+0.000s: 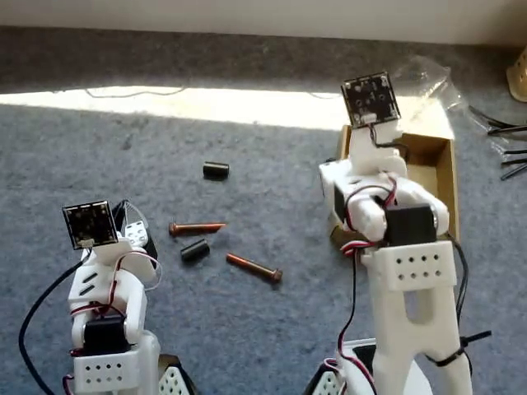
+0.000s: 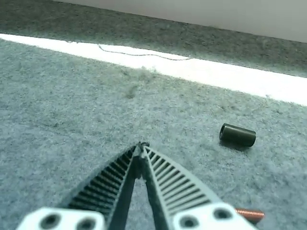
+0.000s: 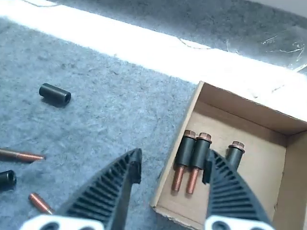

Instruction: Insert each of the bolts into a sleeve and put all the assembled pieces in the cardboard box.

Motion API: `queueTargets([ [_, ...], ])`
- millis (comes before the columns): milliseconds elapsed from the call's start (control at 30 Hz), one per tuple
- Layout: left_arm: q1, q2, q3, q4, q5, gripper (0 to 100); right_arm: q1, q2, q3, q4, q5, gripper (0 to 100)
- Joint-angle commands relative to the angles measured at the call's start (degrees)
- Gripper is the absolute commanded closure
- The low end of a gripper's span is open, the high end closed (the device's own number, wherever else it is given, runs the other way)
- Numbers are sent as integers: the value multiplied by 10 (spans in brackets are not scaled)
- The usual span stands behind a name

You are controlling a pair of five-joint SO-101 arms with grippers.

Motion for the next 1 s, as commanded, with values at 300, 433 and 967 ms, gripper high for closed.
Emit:
queueTargets([
  [300,-8,-7,-11,3,-3,987,-126,-100,-22,59,7,811],
  [433,-9,-7,-12,11,-4,987,-174,-87,4,54,8,811],
  [967,-85,-7,-38,52,-2,987,-224,101,72,-127,101,811],
])
